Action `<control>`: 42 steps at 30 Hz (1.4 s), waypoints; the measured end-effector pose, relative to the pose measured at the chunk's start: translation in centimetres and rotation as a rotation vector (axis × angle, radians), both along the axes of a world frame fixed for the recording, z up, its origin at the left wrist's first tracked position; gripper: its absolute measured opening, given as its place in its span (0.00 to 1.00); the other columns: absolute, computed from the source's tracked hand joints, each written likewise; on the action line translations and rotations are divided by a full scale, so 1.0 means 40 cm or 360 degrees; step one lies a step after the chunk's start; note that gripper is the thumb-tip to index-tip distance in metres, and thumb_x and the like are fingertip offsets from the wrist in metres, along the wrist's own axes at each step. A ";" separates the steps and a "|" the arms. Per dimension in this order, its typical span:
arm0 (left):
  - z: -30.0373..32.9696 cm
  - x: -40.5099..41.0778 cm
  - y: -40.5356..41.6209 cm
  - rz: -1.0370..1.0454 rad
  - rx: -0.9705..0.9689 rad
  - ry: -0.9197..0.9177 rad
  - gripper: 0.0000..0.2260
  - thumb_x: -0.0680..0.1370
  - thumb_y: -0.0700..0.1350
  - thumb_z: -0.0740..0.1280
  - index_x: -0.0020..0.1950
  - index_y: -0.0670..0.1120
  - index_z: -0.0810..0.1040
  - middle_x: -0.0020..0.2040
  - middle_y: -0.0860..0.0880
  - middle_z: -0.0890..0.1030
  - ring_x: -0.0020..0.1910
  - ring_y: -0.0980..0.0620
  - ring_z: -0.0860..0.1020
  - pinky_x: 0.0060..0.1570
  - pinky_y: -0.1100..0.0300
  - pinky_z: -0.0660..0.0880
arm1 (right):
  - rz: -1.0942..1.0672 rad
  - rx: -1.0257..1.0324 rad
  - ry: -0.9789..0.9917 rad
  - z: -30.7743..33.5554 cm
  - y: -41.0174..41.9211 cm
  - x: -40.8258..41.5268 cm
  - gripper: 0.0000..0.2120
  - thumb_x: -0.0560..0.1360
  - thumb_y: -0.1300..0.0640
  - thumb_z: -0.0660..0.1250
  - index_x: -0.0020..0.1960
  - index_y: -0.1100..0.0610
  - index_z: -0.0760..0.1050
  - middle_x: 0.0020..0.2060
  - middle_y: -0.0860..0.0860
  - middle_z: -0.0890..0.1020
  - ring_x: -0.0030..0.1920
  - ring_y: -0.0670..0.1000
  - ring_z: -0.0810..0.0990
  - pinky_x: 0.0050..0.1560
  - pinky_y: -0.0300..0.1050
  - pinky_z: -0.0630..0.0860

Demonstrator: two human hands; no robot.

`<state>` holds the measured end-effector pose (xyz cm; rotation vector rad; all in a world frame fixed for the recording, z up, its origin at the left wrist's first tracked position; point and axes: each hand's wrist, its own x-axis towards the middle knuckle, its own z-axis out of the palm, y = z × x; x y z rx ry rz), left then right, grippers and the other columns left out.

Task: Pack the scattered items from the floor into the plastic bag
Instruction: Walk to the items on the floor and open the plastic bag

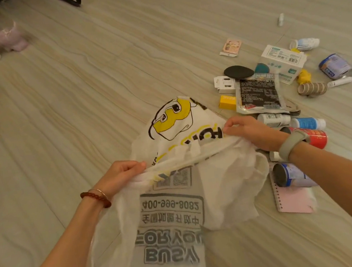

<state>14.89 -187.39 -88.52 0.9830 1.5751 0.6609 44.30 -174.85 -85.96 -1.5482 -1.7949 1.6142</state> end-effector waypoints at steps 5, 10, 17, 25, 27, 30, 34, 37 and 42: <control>-0.027 0.016 0.010 0.0393 -0.0058 -0.0281 0.11 0.70 0.51 0.69 0.29 0.48 0.79 0.29 0.51 0.81 0.30 0.52 0.77 0.32 0.63 0.74 | 0.0088 0.0828 -0.0534 -0.092 -0.022 -0.023 0.09 0.77 0.57 0.61 0.49 0.63 0.74 0.48 0.60 0.77 0.46 0.55 0.75 0.51 0.51 0.73; -0.063 0.045 0.010 0.0653 0.0074 -0.0190 0.12 0.77 0.48 0.62 0.33 0.48 0.72 0.32 0.50 0.75 0.31 0.54 0.73 0.33 0.61 0.70 | 0.0534 0.1527 -0.0593 -0.099 -0.098 -0.042 0.24 0.72 0.42 0.59 0.61 0.57 0.67 0.58 0.62 0.72 0.60 0.60 0.71 0.60 0.53 0.71; -0.044 0.093 -0.015 0.0631 0.0486 0.0002 0.11 0.79 0.45 0.57 0.37 0.49 0.69 0.34 0.50 0.70 0.29 0.60 0.69 0.27 0.73 0.67 | 0.0272 0.0858 -0.0967 -0.177 -0.102 -0.132 0.20 0.76 0.49 0.61 0.64 0.57 0.71 0.68 0.60 0.63 0.70 0.62 0.57 0.67 0.57 0.63; -0.101 0.048 -0.110 -0.0378 0.0972 0.1987 0.33 0.67 0.72 0.54 0.65 0.54 0.65 0.61 0.45 0.66 0.57 0.46 0.67 0.52 0.48 0.69 | 0.0048 0.0806 -0.0705 -0.120 -0.037 -0.092 0.12 0.76 0.59 0.59 0.57 0.57 0.76 0.52 0.60 0.82 0.53 0.61 0.78 0.51 0.50 0.72; -0.109 0.064 -0.115 -0.0381 0.1032 0.2067 0.28 0.66 0.63 0.66 0.62 0.51 0.70 0.53 0.45 0.69 0.48 0.46 0.70 0.41 0.52 0.72 | -0.0031 0.0897 -0.0921 -0.111 -0.028 -0.081 0.11 0.76 0.56 0.58 0.56 0.54 0.74 0.50 0.59 0.81 0.50 0.61 0.78 0.48 0.51 0.73; -0.120 0.089 -0.101 -0.0390 0.0817 0.2023 0.25 0.59 0.45 0.79 0.55 0.45 0.79 0.36 0.44 0.75 0.24 0.48 0.71 0.20 0.66 0.58 | 0.0038 0.1013 -0.1117 -0.103 -0.039 -0.082 0.11 0.76 0.54 0.57 0.57 0.53 0.73 0.49 0.59 0.78 0.48 0.61 0.76 0.45 0.50 0.72; -0.128 0.120 -0.076 -0.0088 0.0302 0.1717 0.13 0.73 0.40 0.67 0.58 0.44 0.75 0.50 0.42 0.75 0.31 0.43 0.75 0.23 0.60 0.65 | 0.0007 0.0834 -0.0717 -0.104 -0.074 -0.114 0.10 0.76 0.59 0.60 0.53 0.57 0.77 0.48 0.59 0.82 0.50 0.60 0.77 0.48 0.50 0.73; -0.163 0.140 -0.067 0.0051 0.0100 0.1485 0.19 0.78 0.50 0.58 0.68 0.47 0.66 0.70 0.41 0.61 0.66 0.39 0.63 0.62 0.42 0.65 | -0.0170 0.0658 -0.0446 -0.091 -0.087 -0.131 0.09 0.75 0.63 0.60 0.50 0.60 0.79 0.48 0.57 0.83 0.49 0.56 0.79 0.52 0.49 0.73; -0.193 0.113 -0.054 0.0308 0.0335 0.1208 0.11 0.77 0.46 0.62 0.53 0.40 0.76 0.57 0.38 0.75 0.60 0.38 0.70 0.57 0.48 0.67 | -0.0438 0.0357 -0.0199 -0.089 -0.096 -0.134 0.10 0.75 0.66 0.58 0.49 0.61 0.78 0.43 0.56 0.80 0.44 0.55 0.77 0.47 0.50 0.74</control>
